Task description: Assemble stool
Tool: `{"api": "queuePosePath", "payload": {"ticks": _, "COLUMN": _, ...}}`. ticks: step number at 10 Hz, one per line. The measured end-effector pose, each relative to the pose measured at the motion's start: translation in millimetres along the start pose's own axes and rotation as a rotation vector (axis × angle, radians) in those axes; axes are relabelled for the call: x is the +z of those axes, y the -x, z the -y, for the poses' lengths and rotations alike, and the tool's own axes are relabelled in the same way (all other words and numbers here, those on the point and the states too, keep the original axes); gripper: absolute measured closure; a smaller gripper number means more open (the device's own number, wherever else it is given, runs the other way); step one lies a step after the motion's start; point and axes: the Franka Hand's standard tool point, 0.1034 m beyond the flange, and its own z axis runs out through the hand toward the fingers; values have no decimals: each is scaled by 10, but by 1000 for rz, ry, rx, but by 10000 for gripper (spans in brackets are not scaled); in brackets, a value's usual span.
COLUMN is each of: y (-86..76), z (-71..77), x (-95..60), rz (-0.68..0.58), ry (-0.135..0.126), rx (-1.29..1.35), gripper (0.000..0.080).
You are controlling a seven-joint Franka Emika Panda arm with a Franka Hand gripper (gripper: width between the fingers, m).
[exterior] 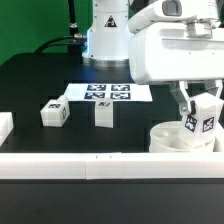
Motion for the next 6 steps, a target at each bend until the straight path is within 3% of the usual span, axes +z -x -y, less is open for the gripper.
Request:
{"api": "queuePosePath", "payload": {"ticks": 1, "y": 1, "z": 1, "x": 1, "rz": 0, "ry": 0, "rx": 0, "gripper": 472}}
{"api": "queuePosePath", "payload": {"ticks": 2, "y": 1, "z": 0, "x": 1, "rz": 0, "ry": 0, "rx": 0, "gripper": 290}}
{"api": "queuePosePath", "payload": {"ticks": 3, "y": 1, "z": 2, "x": 1, "rz": 0, "ry": 0, "rx": 0, "gripper": 182}}
{"api": "queuePosePath", "payload": {"ticks": 6, "y": -52, "z": 13, "x": -110, "rz": 69, "ry": -25, "rx": 1, "gripper": 157}}
